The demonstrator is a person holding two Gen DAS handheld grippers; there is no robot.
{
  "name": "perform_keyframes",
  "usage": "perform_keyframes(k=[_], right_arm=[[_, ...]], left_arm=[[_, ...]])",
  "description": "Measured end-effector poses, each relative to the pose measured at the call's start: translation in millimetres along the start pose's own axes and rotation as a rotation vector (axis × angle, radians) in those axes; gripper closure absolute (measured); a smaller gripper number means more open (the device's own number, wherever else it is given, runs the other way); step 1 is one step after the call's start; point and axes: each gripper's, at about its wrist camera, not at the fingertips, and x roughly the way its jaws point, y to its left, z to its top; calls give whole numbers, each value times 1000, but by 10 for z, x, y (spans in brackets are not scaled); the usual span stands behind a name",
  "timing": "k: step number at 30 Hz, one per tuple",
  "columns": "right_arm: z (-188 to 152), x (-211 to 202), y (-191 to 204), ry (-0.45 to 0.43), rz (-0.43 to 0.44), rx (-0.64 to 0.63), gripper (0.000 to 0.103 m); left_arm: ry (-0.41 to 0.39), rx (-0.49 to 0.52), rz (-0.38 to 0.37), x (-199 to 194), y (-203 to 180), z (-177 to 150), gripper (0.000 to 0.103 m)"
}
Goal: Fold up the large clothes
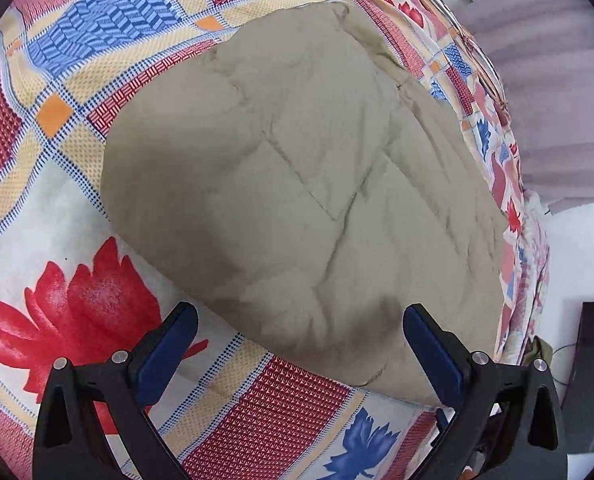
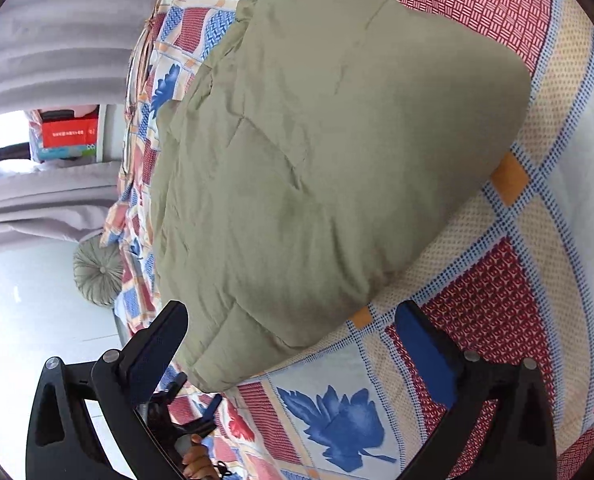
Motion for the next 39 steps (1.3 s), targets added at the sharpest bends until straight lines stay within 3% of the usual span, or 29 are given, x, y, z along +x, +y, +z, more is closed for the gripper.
perform_keyframes(k=[4, 9, 17, 22, 25, 27, 28, 30, 33, 39], right_arm=[[51, 55, -56, 8, 42, 39, 0], [121, 162, 0, 29, 89, 41, 0], [231, 252, 233, 23, 97, -62, 0], [303, 496, 84, 45, 85, -15, 0], [326, 565, 37, 41, 85, 20, 3], [332, 571, 44, 46, 78, 29, 23], [335, 579, 45, 53, 66, 32, 26], [340, 583, 36, 67, 61, 39, 36], [347, 562, 66, 67, 54, 30, 57], [318, 491, 177, 49, 45, 5, 72]], left_arm=[[10, -12, -30, 146, -40, 67, 0], [-14, 49, -18, 200, -253, 169, 0], [-53, 91, 62, 385, -320, 341, 0], [-89, 122, 135, 440, -381, 333, 2], [-108, 149, 173, 417, -428, 313, 16], [-111, 156, 180, 380, -452, 317, 36], [-114, 167, 185, 357, -470, 315, 42], [-123, 205, 199, 301, -526, 307, 64], [-150, 292, 241, 202, -648, 255, 76], [-192, 378, 274, 15, -787, 150, 83]])
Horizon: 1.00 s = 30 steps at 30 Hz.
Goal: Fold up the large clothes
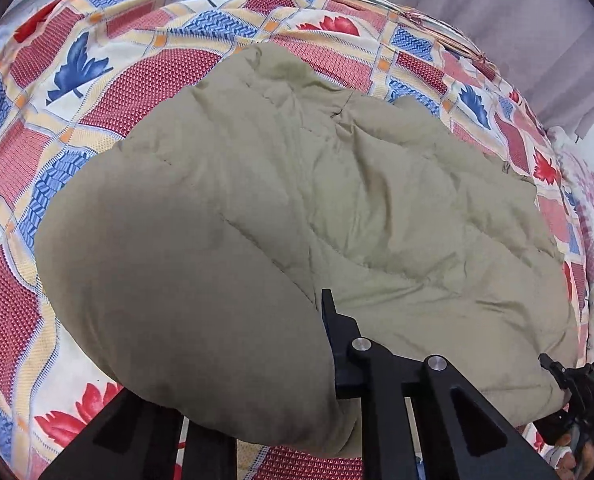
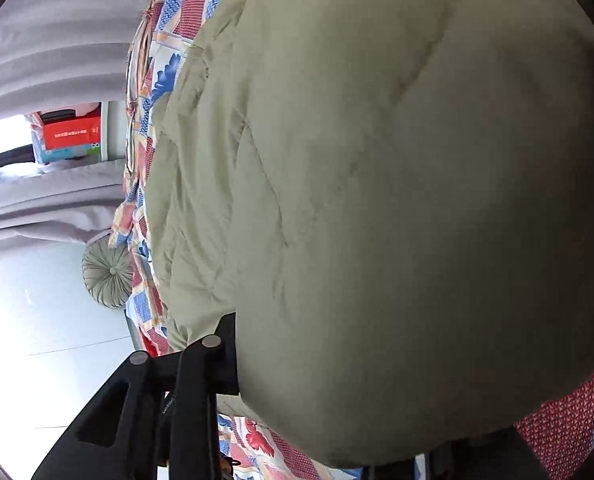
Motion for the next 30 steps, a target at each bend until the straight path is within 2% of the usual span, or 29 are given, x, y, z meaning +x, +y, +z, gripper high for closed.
perform_keyframes(k=[7, 13, 18, 23, 30], right_arm=[[-131, -178, 112, 1, 37, -47, 78], [-448, -415, 104, 29, 31, -82, 78], [-843, -648, -17, 68, 9, -96, 78], [-1270, -914, -292, 97, 4, -40, 78], [-1839, -1157, -750, 141, -48, 44, 78]], left_arm=[[-31, 41, -11, -348, 56, -156, 83], [-21, 79, -14, -727, 236, -564, 83], [24, 66, -31, -1007, 441, -1039, 83], [98, 62, -35, -1221, 622, -1541, 83], [209, 47, -36, -1143, 884, -2110, 83]])
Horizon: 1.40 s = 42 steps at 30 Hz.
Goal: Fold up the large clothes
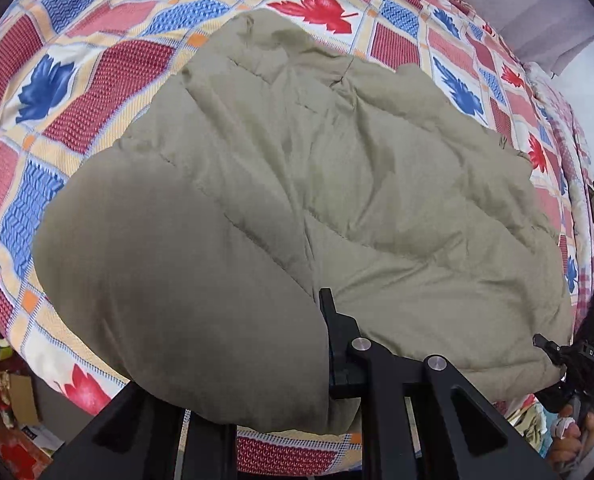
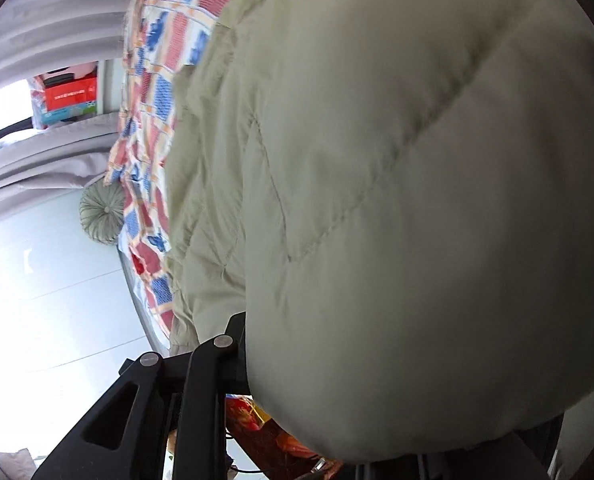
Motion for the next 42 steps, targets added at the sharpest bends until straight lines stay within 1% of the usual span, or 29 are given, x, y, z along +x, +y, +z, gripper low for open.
perform_keyframes(k=[1, 2, 5, 7, 9, 12, 16, 19, 22, 25, 28, 30, 34, 38, 40, 42], right_arm=[[-47, -51, -166, 2, -9, 8, 78], [-51, -53, -229, -1, -16, 15, 77], [4, 22, -215, -4, -47, 18, 75], [20, 28, -159, -2, -78, 3, 71], [18, -6, -127, 3, -101, 0, 67], [11, -52, -64, 9, -145, -6, 64], [-15, -124, 92, 31, -204, -25, 62], [-70, -218, 160, 53, -245, -42, 62], [-158, -343, 187, 78, -288, -83, 62], [-241, -430, 246, 112, -286, -129, 62], [-317, -450, 349, 130, -252, -170, 62], [-307, -483, 403, 132, -248, -206, 62], [-319, -454, 642, 129, -266, -288, 62], [-322, -399, 803, 118, -265, -302, 62], [-371, -409, 845, 102, -266, -304, 62], [-419, -354, 913, 78, -255, -302, 62]], left_arm=[[9, -3, 1, 42, 20, -39, 83], [14, -8, 0, 66, 40, -55, 83], [26, -28, -13, 24, 102, -65, 83], [27, -20, -1, -62, 122, -53, 83], [23, -4, 23, -176, 118, -46, 83], [21, 30, 77, -363, 113, -77, 83], [15, 52, 129, -647, 180, -174, 83], [-23, 49, 191, -861, 259, -214, 83], [-29, 0, 201, -966, 351, -189, 83], [-9, -40, 191, -957, 333, -158, 83], [9, -56, 203, -924, 198, -180, 83], [18, -53, 205, -911, 78, -212, 83], [26, -20, 210, -953, -107, -253, 83], [14, 20, 206, -1035, -151, -195, 82], [20, 46, 189, -1039, -120, -125, 82], [36, 76, 190, -1031, -78, -53, 82]])
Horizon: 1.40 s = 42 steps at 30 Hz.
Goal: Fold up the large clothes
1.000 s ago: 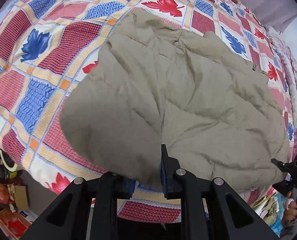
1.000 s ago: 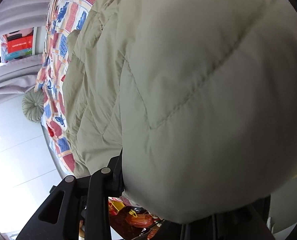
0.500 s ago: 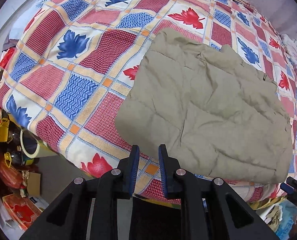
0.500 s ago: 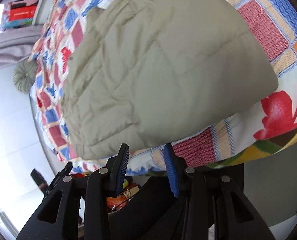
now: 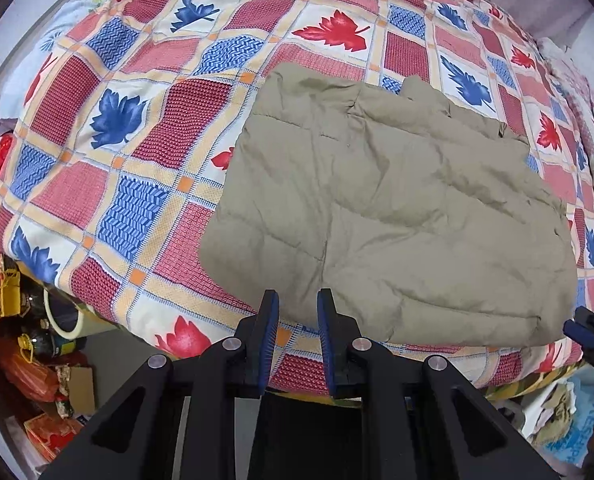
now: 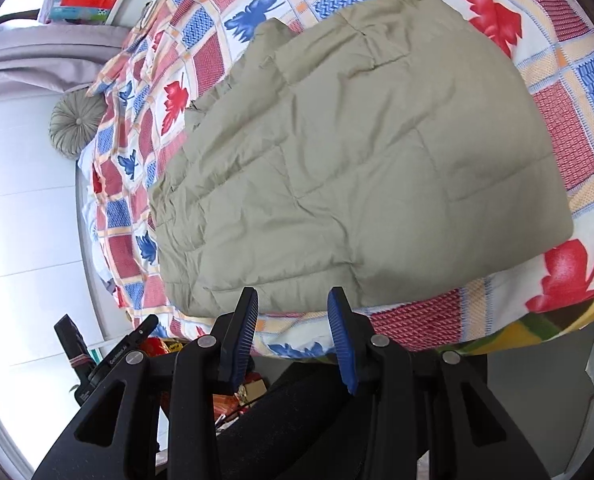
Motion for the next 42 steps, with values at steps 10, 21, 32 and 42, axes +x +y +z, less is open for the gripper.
perform_keyframes(k=[10, 21, 32, 42], right_arm=[[-284, 474, 484, 5, -34, 46, 62], [-286, 784, 690, 47, -154, 41, 60], [-206, 924, 930, -23, -245, -55, 13], [-227, 1196, 902, 36, -249, -66, 0]], left_arm=[[-24, 72, -15, 103, 282, 255, 1], [-14, 64, 2, 383, 366, 413, 1], [10, 72, 24, 634, 489, 509, 1], [55, 56, -162, 843, 705, 643, 1]])
